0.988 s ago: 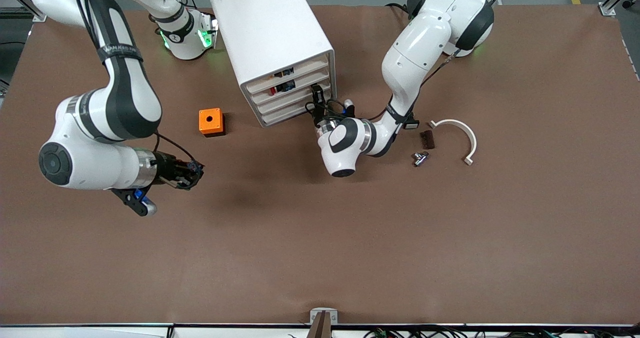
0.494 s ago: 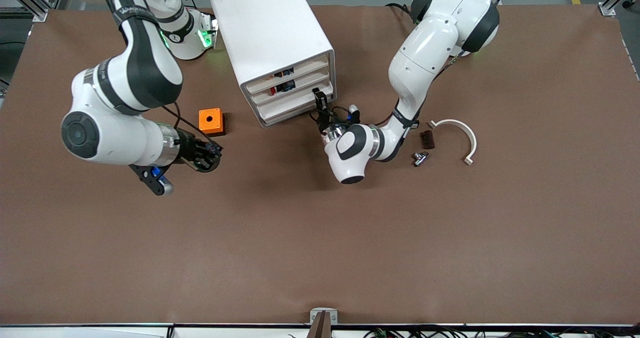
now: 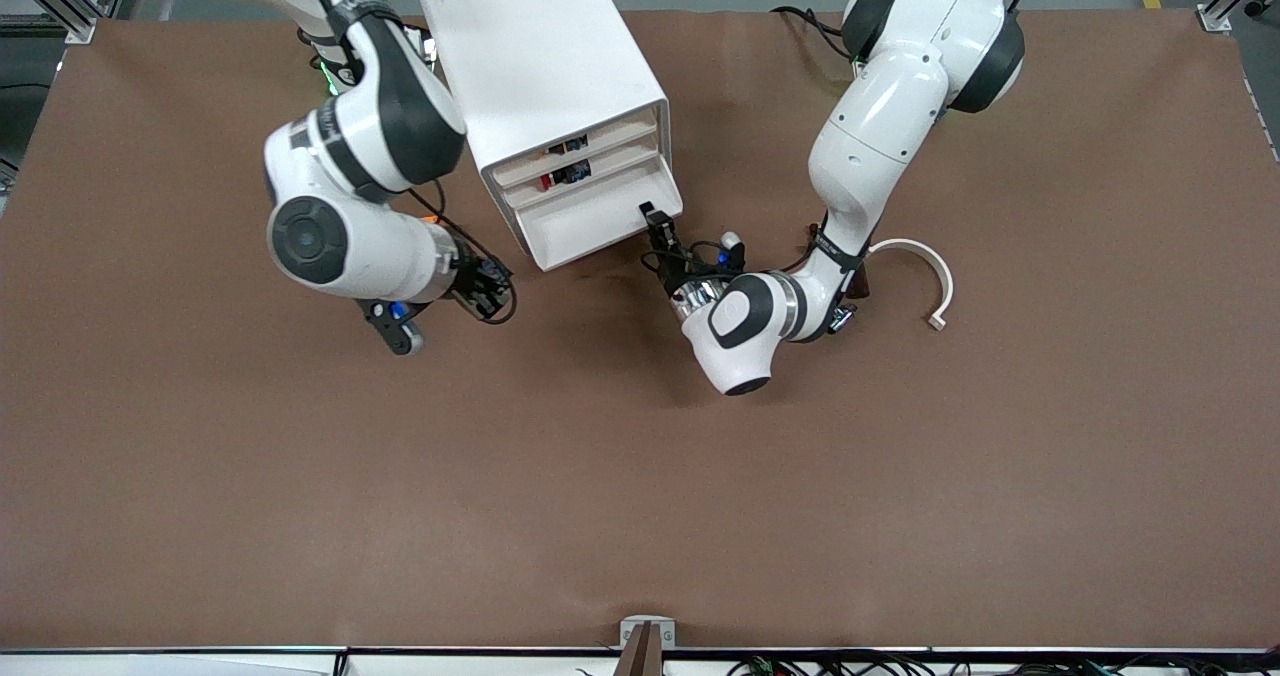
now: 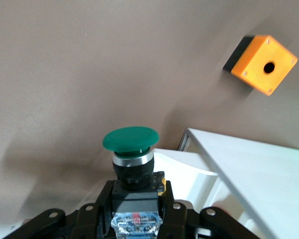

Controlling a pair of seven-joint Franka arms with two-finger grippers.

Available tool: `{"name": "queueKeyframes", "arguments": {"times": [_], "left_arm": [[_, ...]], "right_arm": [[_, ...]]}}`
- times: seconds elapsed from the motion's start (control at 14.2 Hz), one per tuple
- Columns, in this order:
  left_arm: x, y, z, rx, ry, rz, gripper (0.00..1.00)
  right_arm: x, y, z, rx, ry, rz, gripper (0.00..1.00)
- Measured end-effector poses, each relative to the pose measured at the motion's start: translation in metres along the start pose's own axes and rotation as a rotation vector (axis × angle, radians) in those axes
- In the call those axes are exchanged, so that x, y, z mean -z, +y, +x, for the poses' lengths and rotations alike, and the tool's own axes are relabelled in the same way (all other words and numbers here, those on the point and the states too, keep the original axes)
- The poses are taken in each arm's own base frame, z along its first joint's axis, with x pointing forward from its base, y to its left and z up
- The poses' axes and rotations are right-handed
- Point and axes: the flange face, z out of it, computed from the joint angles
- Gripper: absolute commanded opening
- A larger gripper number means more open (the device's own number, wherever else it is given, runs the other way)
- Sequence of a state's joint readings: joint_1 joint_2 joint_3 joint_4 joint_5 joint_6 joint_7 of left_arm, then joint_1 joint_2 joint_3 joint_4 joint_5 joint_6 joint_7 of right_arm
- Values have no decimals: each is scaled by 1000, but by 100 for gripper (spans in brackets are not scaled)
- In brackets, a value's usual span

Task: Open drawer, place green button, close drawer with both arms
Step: 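Pull the drawer open with the left gripper while the right gripper carries the button, then lower the green button into the open drawer and open the right gripper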

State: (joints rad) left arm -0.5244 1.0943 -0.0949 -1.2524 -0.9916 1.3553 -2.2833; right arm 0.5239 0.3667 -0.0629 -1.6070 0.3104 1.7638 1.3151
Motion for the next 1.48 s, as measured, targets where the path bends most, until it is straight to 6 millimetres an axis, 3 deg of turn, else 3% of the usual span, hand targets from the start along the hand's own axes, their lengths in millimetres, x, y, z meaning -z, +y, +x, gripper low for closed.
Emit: {"name": "queueKeyframes", "arguments": {"times": [0.35, 0.49, 0.56, 0.85, 1.2, 1.34, 1.48], "left_arm": [[44, 4, 14, 1, -107, 18, 18], [53, 5, 18, 3, -128, 19, 38], [55, 6, 19, 3, -132, 19, 53], [63, 4, 15, -55, -164, 2, 98], [75, 0, 14, -265, -198, -28, 100], [92, 0, 20, -404, -214, -64, 100], [112, 2, 31, -528, -226, -111, 100]], "right_arm": [[-70, -9, -75, -102, 80, 35, 2], [-95, -8, -99, -138, 94, 61, 3], [-103, -7, -109, -153, 98, 72, 3], [-115, -8, -136, -209, 113, 130, 5], [-154, -9, -143, -234, 134, 190, 11], [-164, -11, -141, -245, 137, 196, 25], [-170, -12, -138, -254, 139, 190, 64]]}}
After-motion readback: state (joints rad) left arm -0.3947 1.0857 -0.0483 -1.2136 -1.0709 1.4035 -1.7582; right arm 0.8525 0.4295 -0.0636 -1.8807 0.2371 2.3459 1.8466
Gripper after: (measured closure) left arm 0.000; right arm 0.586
